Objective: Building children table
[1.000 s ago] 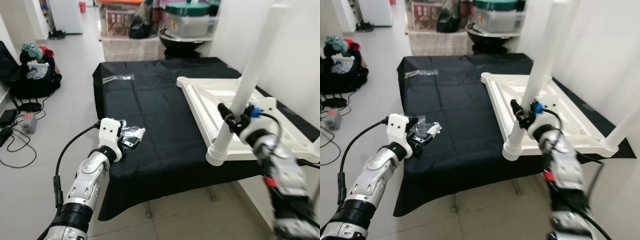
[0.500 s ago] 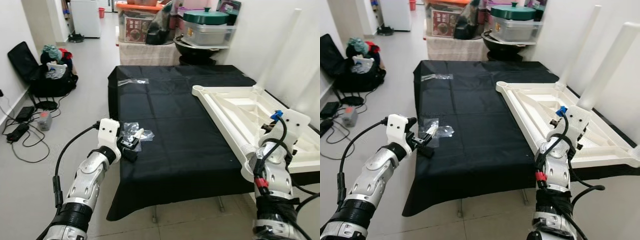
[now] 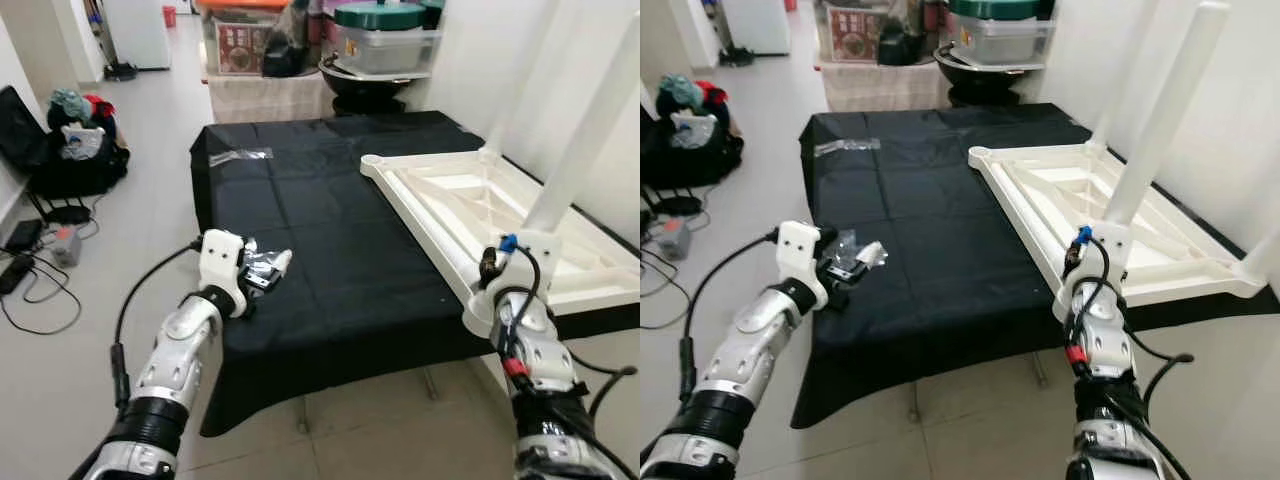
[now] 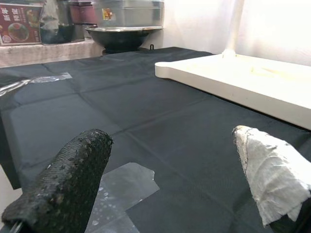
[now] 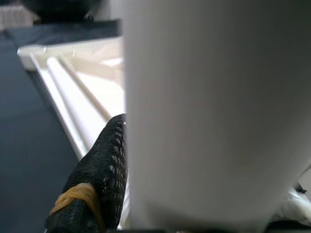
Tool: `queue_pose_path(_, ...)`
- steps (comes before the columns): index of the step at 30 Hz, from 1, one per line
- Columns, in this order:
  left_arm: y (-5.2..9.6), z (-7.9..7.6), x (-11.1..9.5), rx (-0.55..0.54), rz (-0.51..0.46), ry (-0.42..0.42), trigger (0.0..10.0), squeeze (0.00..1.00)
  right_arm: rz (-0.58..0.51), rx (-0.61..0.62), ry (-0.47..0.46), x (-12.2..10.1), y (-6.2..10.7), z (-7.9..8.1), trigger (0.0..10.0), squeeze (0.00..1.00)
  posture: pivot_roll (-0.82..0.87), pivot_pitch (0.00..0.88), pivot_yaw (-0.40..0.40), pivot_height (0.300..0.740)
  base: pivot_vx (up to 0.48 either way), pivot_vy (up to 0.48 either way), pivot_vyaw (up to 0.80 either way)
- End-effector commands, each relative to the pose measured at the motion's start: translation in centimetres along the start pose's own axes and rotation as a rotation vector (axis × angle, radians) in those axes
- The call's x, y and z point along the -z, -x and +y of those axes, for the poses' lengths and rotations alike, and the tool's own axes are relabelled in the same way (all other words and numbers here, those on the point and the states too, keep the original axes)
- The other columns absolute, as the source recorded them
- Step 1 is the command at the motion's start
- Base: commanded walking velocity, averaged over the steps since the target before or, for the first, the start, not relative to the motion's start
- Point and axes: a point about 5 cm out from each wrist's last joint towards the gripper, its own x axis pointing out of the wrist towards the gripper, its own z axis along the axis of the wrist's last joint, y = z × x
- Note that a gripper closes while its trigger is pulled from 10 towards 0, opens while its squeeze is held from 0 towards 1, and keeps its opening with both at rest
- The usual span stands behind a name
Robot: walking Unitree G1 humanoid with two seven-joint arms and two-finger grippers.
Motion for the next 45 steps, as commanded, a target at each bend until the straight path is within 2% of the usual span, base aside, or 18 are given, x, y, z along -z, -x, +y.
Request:
queue_pose_path(1,0.2,0.3,0.3,-0.015,0.01,-0.003,10.0,0.0,0.035,0.021,-0.026,0.1,-0.2,-0.7,10.0,0.0,-0.05,0.0,-0.061,0.74,0.0,0.0,0.0)
queue_pose_path(8,0.2,0.3,0.1,-0.013,0.006,-0.016,10.0,0.0,0.078,-0.006,-0.056,1.1,0.1,-0.4,10.0,0.0,-0.01,0.0,-0.071,0.74,0.0,0.0,0.0)
queue_pose_path(16,0.4,0.8,0.0,-0.021,0.005,-0.02,10.0,0.0,0.038,-0.074,-0.054,0.2,-0.4,0.2,10.0,0.0,-0.01,0.0,-0.076,0.74,0.0,0.0,0.0)
queue_pose_path(19,0.2,0.3,0.2,-0.015,0.003,-0.013,10.0,0.0,0.001,-0.06,-0.047,-1.0,-1.0,-0.5,10.0,0.0,-0.02,0.0,-0.084,0.74,0.0,0.0,0.0)
queue_pose_path(20,0.3,0.1,0.2,-0.01,0.0,-0.007,10.0,0.0,-0.026,-0.042,-0.053,-1.6,-1.2,-1.1,0.0,0.0,-0.03,0.0,-0.087,0.74,0.0,0.0,0.0)
queue_pose_path(31,0.4,0.6,0.4,-0.016,0.011,-0.013,10.0,0.0,0.015,0.109,-0.047,-0.3,-0.6,-1.7,0.0,0.0,-0.05,0.0,-0.069,0.74,0.0,0.0,0.0)
queue_pose_path(32,0.2,0.6,0.2,-0.016,0.007,-0.014,10.0,0.0,0.027,0.223,-0.054,0.2,-0.2,-2.4,0.0,0.0,-0.05,0.0,-0.066,0.74,0.0,0.0,0.0)
queue_pose_path(33,0.2,0.6,0.2,-0.016,0.007,-0.014,10.0,0.0,0.027,0.223,-0.054,0.2,-0.2,-2.4,0.0,0.0,-0.05,0.0,-0.066,0.74,0.0,0.0,0.0)
queue_pose_path(34,-0.1,0.5,0.1,-0.015,0.003,-0.012,10.0,0.0,0.041,0.382,-0.066,0.7,0.5,-3.3,0.0,0.0,-0.06,0.0,-0.065,0.74,0.0,0.0,0.0)
queue_pose_path(35,-0.1,0.5,0.1,-0.015,0.003,-0.012,10.0,0.0,0.041,0.382,-0.066,0.7,0.5,-3.3,0.0,0.0,-0.06,0.0,-0.065,0.74,0.0,0.0,0.0)
queue_pose_path(36,-0.2,0.3,0.1,-0.012,0.001,-0.01,10.0,0.0,0.031,0.52,-0.075,0.9,1.3,-3.9,0.0,0.0,-0.04,0.0,-0.068,0.74,0.0,0.0,0.0)
queue_pose_path(39,-0.2,-0.1,0.1,-0.005,-0.005,-0.009,10.0,0.0,-0.007,0.617,-0.091,0.5,2.7,-3.1,0.0,0.0,-0.04,0.0,-0.069,0.74,0.0,0.0,0.0)
queue_pose_path(40,-0.1,-0.1,0.2,-0.01,-0.002,-0.01,10.0,0.0,-0.015,0.573,-0.096,0.4,3.1,-1.5,0.0,0.0,-0.03,0.0,-0.077,0.74,0.0,0.0,0.0)
queue_pose_path(41,-0.1,-0.1,0.2,-0.01,-0.002,-0.01,10.0,0.0,-0.015,0.573,-0.096,0.4,3.1,-1.5,0.0,0.0,-0.03,0.0,-0.077,0.74,0.0,0.0,0.0)
queue_pose_path(42,0.0,0.0,0.3,-0.017,0.0,-0.009,10.0,0.0,-0.015,0.533,-0.098,0.3,3.4,0.0,1.1,0.0,-0.03,0.0,-0.083,0.74,0.0,0.0,0.0)
queue_pose_path(43,0.0,0.0,0.3,-0.017,0.0,-0.009,10.0,0.0,-0.015,0.533,-0.098,0.3,3.4,0.0,1.1,0.0,-0.03,0.0,-0.083,0.74,0.0,0.0,0.0)
queue_pose_path(44,0.0,0.1,0.2,-0.021,-0.001,-0.009,10.0,0.0,-0.016,0.491,-0.095,0.2,3.5,1.1,2.5,0.0,-0.03,0.0,-0.088,0.74,0.0,0.0,0.0)
queue_pose_path(45,0.0,0.1,0.2,-0.021,-0.001,-0.009,10.0,0.0,-0.016,0.491,-0.095,0.2,3.5,1.1,2.5,0.0,-0.03,0.0,-0.088,0.74,0.0,0.0,0.0)
